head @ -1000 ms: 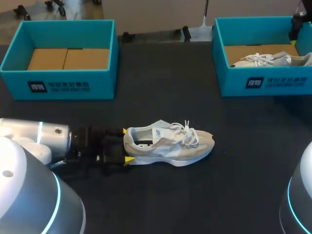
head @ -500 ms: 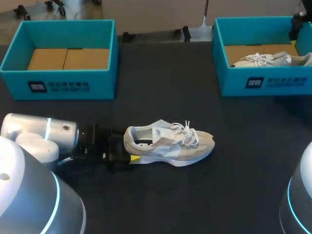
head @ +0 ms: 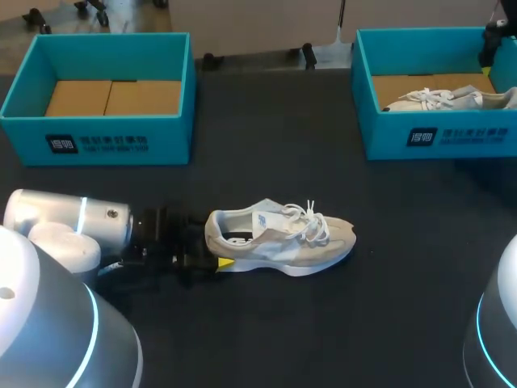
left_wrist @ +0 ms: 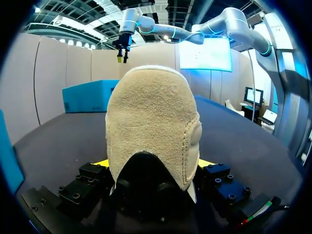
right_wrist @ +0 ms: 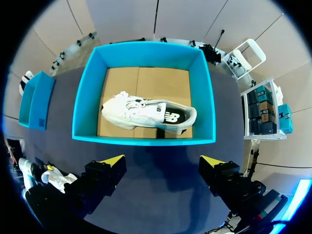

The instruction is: Take the shoe out of the shoebox, open the shoe tongue, remove and reinsert the insole, then place the shoe into the shoebox

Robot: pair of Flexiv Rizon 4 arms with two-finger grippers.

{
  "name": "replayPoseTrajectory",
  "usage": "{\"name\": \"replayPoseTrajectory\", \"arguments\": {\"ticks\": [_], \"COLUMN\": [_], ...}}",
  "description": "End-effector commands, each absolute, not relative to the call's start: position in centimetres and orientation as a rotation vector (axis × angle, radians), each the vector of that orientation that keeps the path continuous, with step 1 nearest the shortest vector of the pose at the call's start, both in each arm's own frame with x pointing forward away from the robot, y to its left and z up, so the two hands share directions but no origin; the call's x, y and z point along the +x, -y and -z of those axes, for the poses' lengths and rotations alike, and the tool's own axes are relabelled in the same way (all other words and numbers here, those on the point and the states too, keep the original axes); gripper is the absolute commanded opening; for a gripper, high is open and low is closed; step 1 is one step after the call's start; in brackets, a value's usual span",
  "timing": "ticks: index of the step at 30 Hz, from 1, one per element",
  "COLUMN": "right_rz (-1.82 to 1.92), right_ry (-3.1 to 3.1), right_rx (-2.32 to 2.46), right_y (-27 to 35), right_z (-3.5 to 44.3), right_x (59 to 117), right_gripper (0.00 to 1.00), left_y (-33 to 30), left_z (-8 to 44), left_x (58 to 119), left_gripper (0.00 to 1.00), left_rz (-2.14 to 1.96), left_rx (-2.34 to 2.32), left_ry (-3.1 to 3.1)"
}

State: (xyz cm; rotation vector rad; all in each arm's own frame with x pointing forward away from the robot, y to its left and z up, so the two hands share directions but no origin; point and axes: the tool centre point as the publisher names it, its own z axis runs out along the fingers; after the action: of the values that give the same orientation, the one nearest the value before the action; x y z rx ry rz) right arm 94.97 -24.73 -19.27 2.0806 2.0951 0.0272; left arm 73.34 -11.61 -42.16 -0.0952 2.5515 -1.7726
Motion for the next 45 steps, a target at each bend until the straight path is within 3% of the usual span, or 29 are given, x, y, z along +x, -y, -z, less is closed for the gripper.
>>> {"name": "replayPoseTrajectory", "arguments": {"ticks": [1, 45], "right_rz": [-0.026, -0.026], "right_ry": [-2.095, -2.095], "right_rx": [2.08, 2.08], "right_y": [24.7, 24.7], "right_z": [19.3, 19.3], "right_x": [95.0, 95.0], "right_gripper": [1.0, 1.0], "left_y": [11.0, 9.5], "left_z": [41.5, 42.5], "left_x": [73.1, 73.2], "left_gripper": [0.0, 0.0], "left_rz": [1.754, 1.734], "left_rx": [-0.09, -0.152], "left_ry": [-2.543, -2.545]}}
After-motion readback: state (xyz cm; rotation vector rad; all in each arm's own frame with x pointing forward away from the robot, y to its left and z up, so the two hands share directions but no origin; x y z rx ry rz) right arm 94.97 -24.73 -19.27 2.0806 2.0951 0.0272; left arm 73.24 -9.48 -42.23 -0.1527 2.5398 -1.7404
